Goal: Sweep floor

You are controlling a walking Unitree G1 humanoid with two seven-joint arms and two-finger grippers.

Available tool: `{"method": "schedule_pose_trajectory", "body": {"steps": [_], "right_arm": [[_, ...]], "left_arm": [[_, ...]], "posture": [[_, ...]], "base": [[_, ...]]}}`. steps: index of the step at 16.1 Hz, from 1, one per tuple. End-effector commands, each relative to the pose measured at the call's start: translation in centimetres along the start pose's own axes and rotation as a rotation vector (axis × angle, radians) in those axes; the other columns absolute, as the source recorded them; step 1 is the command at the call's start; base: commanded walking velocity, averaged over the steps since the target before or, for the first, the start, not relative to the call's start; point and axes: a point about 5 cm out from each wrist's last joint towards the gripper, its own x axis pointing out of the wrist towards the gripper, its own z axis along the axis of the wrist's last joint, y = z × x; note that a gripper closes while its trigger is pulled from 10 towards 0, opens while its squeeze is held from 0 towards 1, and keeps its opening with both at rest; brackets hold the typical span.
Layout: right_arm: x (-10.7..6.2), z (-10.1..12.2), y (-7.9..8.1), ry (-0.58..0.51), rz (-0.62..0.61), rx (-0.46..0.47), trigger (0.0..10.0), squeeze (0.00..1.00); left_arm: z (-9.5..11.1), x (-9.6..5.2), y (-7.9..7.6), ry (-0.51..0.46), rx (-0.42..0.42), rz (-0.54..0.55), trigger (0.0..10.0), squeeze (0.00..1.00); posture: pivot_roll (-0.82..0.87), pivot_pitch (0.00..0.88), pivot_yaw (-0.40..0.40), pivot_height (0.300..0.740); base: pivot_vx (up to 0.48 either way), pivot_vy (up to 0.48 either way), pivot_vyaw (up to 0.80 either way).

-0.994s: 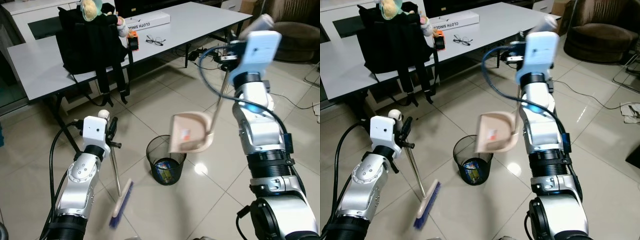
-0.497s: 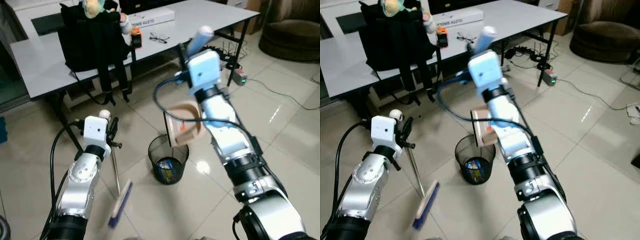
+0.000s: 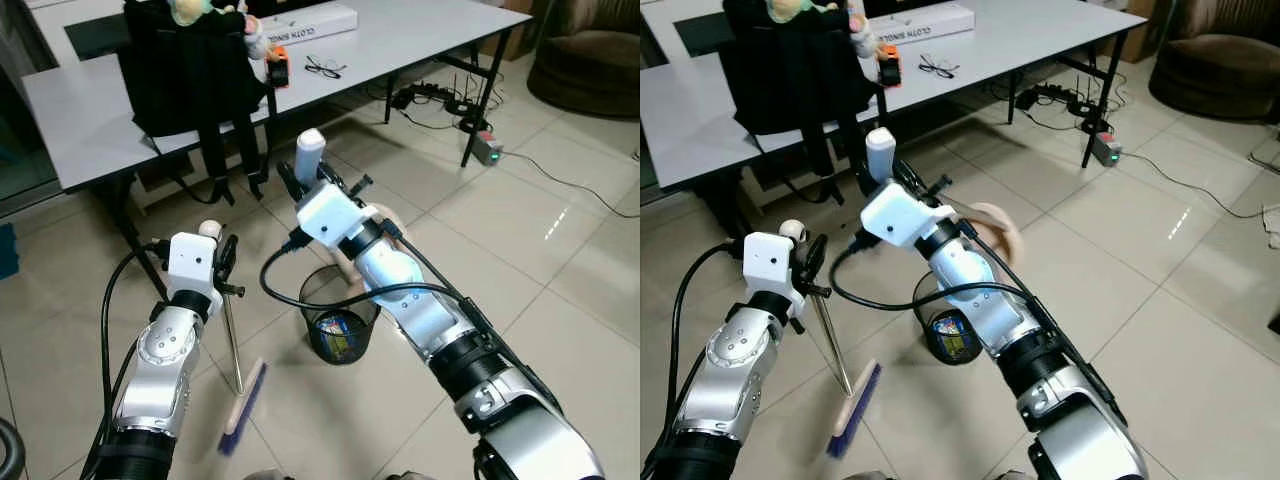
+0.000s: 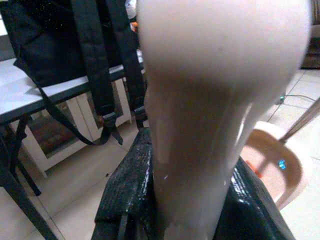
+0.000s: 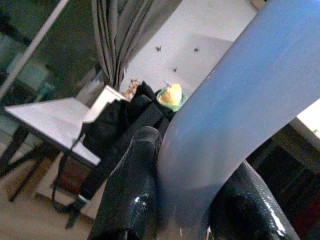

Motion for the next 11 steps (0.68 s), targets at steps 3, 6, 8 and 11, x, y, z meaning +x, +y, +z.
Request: {"method": "schedule_pose_trajectory", "body": {"steps": [3, 6, 8, 11], "right_arm": [[0.7, 1.2, -2.9, -0.077, -0.115, -0.06, 10.0, 0.0], [0.0, 0.6, -8.7, -0.018, -0.396, -0.009, 10.0, 0.0], [-1.4, -1.0, -11.5, 0.122, -0.519, -0.033, 10.0, 0.0], [-6.9, -4.8, -14.7, 0.406, -0.685, -0.052, 10.0, 0.0]], "left_arm": [[1.0, 0.2, 0.1, -0.035, 0.027, -0.002, 10.0, 0.0], [1.0, 0.2, 0.0, -0.036, 0.026, -0.009, 10.0, 0.0], [0.8, 0.2, -0.2, -0.018, 0.024, -0.035, 10.0, 0.0], [-0.5, -0.2, -1.0, 0.046, 0.033, -0.148, 10.0, 0.0]], "posture": [[0.02, 0.013, 0.078, 0.74], [0.01, 0.016, 0.078, 0.74], [0.01, 0.016, 0.077, 0.74], [-0.01, 0.014, 0.079, 0.74]], "base": [[0.0, 0.0, 0.0], [0.0, 0.0, 0.0], [0.0, 0.0, 0.0], [0.0, 0.0, -0.27]]}}
